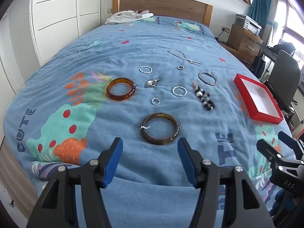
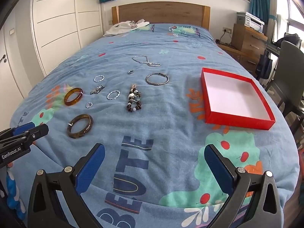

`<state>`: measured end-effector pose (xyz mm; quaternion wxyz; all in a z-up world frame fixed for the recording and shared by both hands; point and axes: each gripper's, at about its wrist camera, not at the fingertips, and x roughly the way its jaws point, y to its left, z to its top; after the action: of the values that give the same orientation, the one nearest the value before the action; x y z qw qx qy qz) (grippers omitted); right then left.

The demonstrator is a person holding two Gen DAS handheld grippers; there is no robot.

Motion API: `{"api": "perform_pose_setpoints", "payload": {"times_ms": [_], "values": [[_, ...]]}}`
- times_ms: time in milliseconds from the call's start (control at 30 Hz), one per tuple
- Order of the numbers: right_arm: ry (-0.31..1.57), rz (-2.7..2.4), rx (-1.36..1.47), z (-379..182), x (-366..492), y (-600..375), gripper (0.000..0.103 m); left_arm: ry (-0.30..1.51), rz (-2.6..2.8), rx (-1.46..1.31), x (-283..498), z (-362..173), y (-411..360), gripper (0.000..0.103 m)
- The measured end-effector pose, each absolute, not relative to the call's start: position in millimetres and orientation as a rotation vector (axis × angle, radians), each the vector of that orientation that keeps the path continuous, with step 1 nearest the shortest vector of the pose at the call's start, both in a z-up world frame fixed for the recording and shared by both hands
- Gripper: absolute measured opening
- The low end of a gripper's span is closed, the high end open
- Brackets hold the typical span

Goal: Organize jewelry

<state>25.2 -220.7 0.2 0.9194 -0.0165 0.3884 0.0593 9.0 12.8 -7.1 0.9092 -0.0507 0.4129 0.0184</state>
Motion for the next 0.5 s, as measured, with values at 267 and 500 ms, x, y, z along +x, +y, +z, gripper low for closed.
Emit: {"api": "perform_pose_setpoints", "payload": {"times_ms": [267,500], "values": [[0.798,0.112,-0.053,-3.4,29.1,-216.6,0.102,0.862,0.049,-0.108,14.2,-11.4,13.7,0.058],[0.804,0.109,-0.04,-5.6,31.9,-215.8,0.102,0.867,0.031,-0.102,18.7,-11.3,14.1,0.058]]}}
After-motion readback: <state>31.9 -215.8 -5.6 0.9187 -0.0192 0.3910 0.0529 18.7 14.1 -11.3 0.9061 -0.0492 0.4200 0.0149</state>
